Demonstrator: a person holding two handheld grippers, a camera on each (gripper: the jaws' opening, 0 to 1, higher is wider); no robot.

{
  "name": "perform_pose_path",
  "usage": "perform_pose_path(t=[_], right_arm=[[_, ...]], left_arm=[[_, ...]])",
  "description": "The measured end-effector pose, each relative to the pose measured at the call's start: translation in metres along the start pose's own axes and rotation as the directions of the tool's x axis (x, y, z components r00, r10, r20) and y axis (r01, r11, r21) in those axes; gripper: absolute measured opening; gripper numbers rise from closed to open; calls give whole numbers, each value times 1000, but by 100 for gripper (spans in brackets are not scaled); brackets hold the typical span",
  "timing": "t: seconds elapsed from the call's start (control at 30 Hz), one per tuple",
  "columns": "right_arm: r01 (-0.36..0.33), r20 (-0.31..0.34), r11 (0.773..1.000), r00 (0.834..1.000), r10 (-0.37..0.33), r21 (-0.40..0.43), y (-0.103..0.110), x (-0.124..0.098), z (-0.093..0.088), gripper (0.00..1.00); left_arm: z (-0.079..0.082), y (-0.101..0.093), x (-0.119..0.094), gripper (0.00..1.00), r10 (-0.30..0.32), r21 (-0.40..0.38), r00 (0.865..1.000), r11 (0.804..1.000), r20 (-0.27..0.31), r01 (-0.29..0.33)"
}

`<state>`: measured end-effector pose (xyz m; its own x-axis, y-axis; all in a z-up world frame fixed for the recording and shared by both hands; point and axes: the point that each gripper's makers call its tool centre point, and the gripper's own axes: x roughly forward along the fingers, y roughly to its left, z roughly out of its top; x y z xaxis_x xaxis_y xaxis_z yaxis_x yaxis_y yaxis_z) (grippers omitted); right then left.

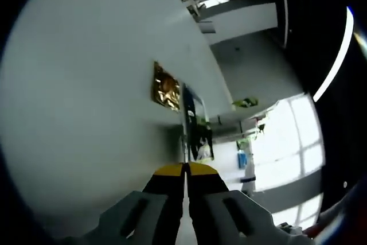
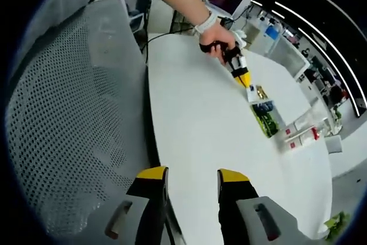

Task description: Arrange the skincare products in the storage area until every visible bottle or jar stands upright without overlapping.

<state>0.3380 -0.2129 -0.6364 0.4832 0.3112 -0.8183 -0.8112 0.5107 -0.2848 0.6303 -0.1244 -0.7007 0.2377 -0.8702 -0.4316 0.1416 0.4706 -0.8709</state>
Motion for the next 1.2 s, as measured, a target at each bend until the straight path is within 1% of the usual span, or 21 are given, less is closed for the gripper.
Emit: perform_pose_path(t=[0.2,0.27,0.33,0.43,0.53,0.57,0.6,0.63,0.67,0.73,0.8,0.97,1.07,1.2], right_arm=[[-5,2,1000,1000,5,8,1,1,-1,29],[-7,5,1000,1000,7,6,2,1,-1,29],[-7,3,1000,1000,7,4,2,1,-1,29],[-4,7,1000,1000,4,7,2,1,-1,29],[-3,3,1000,1000,3,7,1,1,-1,28],[-2,3,1000,1000,2,5,1,1,-1,28],[0,4,1000,1000,0,3,1,1,-1,28],[0,5,1000,1000,0,4,1,1,-1,28],[0,5,1000,1000,0,6,1,1,-1,28],[1,4,1000,1000,-1,6,1,0,-1,28],[3,6,1000,1000,-3,7,0,0,-1,28],[4,3,1000,1000,-4,11,0,0,-1,27],[4,10,1000,1000,-5,14,0,0,0,27],[2,8,1000,1000,-2,11,0,0,0,27]], left_arm=[[3,10,1,0,66,-18,998,998,2,-66],[4,14,2,0,91,-11,996,996,0,-91],[4,15,2,0,102,-15,995,995,-6,-102],[4,13,4,0,101,-20,995,995,-12,-102],[3,16,4,0,133,-8,991,991,-26,-134],[2,18,4,0,147,-7,988,989,-38,-147],[2,19,4,0,157,12,987,988,-41,-157],[0,19,4,0,164,30,985,986,-58,-162],[0,18,4,0,158,28,986,987,-55,-157],[0,18,4,0,166,39,984,986,-66,-164],[-4,17,5,0,162,59,982,986,-96,-157],[-2,18,5,0,177,70,978,983,-107,-170],[-4,19,5,0,178,44,975,984,-132,-173],[-3,20,4,0,183,33,973,983,-142,-180]])
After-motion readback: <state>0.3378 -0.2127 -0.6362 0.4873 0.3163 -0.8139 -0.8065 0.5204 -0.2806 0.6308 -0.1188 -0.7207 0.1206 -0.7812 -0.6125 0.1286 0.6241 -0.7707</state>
